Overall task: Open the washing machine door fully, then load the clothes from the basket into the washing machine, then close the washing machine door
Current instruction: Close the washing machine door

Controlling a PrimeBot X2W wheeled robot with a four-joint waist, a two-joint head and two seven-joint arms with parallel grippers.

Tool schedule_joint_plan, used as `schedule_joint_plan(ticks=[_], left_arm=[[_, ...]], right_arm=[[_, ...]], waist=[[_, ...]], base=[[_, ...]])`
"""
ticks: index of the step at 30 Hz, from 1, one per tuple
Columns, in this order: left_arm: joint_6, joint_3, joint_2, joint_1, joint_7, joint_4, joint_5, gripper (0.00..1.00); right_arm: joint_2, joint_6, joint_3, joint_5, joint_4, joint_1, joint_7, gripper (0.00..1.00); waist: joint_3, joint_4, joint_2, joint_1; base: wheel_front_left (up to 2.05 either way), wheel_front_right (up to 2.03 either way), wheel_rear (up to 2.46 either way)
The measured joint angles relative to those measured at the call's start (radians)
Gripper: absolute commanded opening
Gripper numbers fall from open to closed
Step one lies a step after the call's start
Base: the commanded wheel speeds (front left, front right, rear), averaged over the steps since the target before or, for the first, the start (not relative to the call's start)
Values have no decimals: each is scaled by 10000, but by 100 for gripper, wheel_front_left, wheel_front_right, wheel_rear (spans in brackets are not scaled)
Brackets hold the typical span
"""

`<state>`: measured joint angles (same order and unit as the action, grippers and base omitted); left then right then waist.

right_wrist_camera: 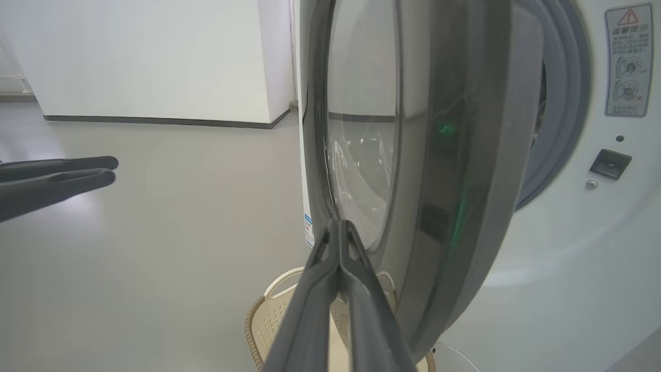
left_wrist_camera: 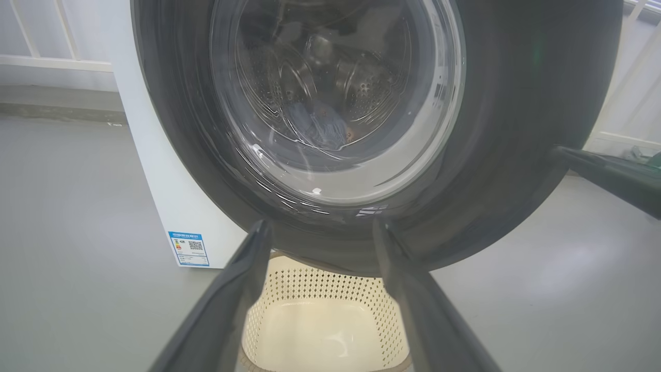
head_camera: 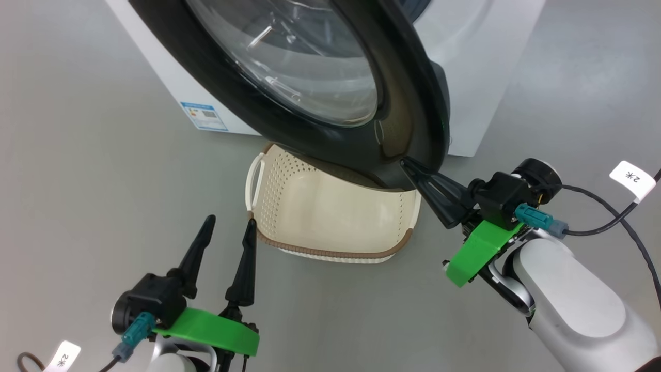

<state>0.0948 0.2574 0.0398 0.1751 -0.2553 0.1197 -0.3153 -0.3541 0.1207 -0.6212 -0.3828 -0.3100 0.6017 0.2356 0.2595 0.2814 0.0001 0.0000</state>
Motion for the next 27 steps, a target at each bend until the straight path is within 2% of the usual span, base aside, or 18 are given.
schedule_joint_plan(ticks=[16,27], left_arm=[[-128,194,-19,353,-2,-176,-163,100],[-290,445,-35,884,0,-407,-366,100]], right_arm=[[-159,88,828,6,-669,704,46,0],[-782,88,1262,35,-779,1871,-132,0]], waist=[[834,307,0,0],[1715,416,0,0]], base=[[0,0,0],[0,0,0]])
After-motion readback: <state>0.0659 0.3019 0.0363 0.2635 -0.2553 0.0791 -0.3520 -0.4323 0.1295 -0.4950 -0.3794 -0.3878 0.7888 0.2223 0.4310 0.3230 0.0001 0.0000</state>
